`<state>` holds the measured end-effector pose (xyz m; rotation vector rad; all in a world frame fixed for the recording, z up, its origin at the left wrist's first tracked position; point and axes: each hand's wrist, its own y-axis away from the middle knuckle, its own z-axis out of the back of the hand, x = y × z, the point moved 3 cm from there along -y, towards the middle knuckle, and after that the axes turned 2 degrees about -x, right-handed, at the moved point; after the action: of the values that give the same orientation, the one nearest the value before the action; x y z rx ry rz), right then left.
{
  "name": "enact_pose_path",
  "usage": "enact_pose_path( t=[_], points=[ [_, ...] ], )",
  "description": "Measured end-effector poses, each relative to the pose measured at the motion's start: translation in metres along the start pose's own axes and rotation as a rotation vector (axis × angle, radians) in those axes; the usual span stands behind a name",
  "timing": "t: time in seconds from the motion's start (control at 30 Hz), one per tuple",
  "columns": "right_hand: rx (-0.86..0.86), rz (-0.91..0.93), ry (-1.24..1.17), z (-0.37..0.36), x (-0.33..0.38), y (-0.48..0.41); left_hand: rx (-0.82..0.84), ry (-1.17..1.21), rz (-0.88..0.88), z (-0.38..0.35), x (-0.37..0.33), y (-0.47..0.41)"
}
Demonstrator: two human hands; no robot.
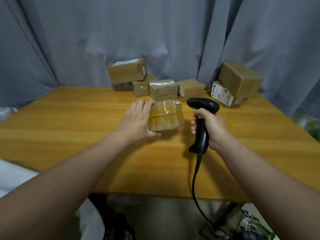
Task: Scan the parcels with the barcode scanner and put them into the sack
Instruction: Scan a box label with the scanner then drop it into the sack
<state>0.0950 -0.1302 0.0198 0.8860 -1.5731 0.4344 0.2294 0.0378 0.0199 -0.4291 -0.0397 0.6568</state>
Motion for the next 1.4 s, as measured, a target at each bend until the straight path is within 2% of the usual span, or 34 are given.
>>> enact_pose_path(
  t=[0.17,0.27,0.37,0.43,0.57,0.67,0.8,0.9,1.03,1.1,1.23,1.3,1.4],
  points=[
    [0.007,0.03,0.105,0.002,-0.026,0.05,0.171,0.051,-0.176,0.002,-0.02,0.058],
    [0.001,0.071,0.135,0.005,-0.035,0.065,0.189,0.185,-0.167,0.0,-0.03,0.072],
    [-0.009,0.094,0.171,0.013,-0.044,0.078,0.089,0.412,-0.012,0.002,-0.03,0.079],
    [-0.044,0.106,0.203,0.019,-0.047,0.083,0.022,0.473,0.112,0.004,-0.025,0.081],
    [-0.085,0.184,0.241,0.025,-0.042,0.084,-0.117,0.566,0.507,0.01,-0.016,0.086],
    [-0.038,0.211,0.292,0.018,-0.031,0.081,-0.031,0.766,0.763,0.004,-0.017,0.093],
    [0.076,0.135,0.335,-0.001,-0.03,0.079,0.149,1.026,0.927,-0.01,-0.032,0.105],
    [0.076,0.122,0.296,-0.007,-0.039,0.081,0.126,1.167,0.917,-0.02,-0.043,0.106],
    [-0.022,0.161,0.146,0.007,-0.051,0.089,0.123,1.232,0.798,-0.02,-0.048,0.107],
    [-0.035,0.195,0.077,0.016,-0.055,0.098,0.129,1.205,0.716,-0.015,-0.054,0.108],
    [-0.019,0.156,-0.031,0.031,-0.058,0.111,-0.017,1.068,0.508,-0.001,-0.06,0.106],
    [-0.011,0.141,0.021,0.039,-0.058,0.113,-0.046,1.144,0.45,0.004,-0.058,0.101],
    [-0.071,0.285,0.24,0.046,-0.052,0.113,-0.052,1.113,0.421,0.013,-0.058,0.104]
  ],
)
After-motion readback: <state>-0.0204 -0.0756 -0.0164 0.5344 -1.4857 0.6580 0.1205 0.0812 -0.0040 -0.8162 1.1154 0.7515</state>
